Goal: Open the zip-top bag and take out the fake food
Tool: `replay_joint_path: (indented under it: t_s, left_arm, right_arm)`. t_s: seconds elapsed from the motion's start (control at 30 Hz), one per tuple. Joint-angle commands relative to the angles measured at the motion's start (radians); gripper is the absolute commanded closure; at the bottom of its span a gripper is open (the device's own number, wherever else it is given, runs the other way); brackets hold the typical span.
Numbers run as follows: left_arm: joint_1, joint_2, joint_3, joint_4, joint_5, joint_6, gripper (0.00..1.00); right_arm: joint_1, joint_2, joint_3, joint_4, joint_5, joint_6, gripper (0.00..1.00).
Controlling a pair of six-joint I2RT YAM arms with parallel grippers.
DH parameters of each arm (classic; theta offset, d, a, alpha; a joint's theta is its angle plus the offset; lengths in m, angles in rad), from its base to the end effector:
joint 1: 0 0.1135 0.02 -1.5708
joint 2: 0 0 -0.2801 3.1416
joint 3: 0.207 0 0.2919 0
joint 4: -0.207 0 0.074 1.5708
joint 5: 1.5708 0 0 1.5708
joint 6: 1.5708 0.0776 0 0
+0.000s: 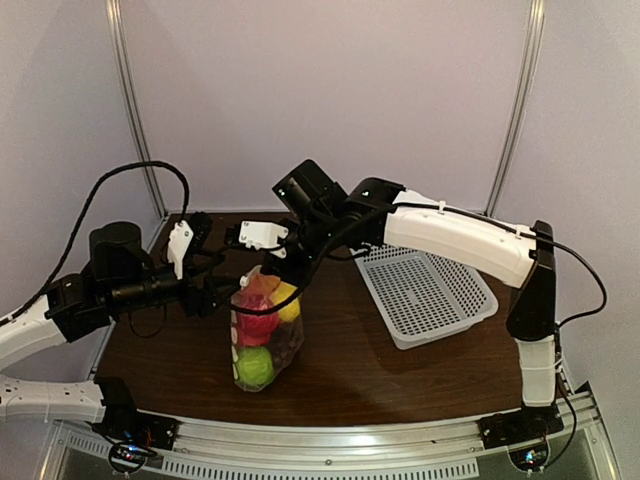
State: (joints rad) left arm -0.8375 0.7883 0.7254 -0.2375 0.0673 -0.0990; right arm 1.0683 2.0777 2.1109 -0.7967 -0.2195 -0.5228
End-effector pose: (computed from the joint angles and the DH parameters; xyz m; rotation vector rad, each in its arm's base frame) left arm 0.1675 -0.1937 0.3092 0.7418 1.7839 -0.7005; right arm 0.2490 0.4881 0.3243 -1.7701 1.5785 0.5240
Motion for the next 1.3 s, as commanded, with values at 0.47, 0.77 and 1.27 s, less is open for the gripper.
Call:
replay_joint_path:
  t_s: [0.47,0.77,1.27]
  left_arm:
    - [0.005,-0.044,-0.023,0.101,0.035,-0.027,0.25]
    - [0.005,0.110,-0.004,0.190,0.014,-0.046,0.46]
    - [0.005,0.060,-0.042,0.276,-0.041,-0.005,1.00]
  right_arm:
    - [-0.055,-0.014,0.038,-0.024,-0.041,0.080,1.00]
    - [-0.072,-0.048,0.030,-0.041,-0.074,0.105,1.00]
    - [-0.098,-0.089,0.039,-0.117,-0.284,0.068,0.99]
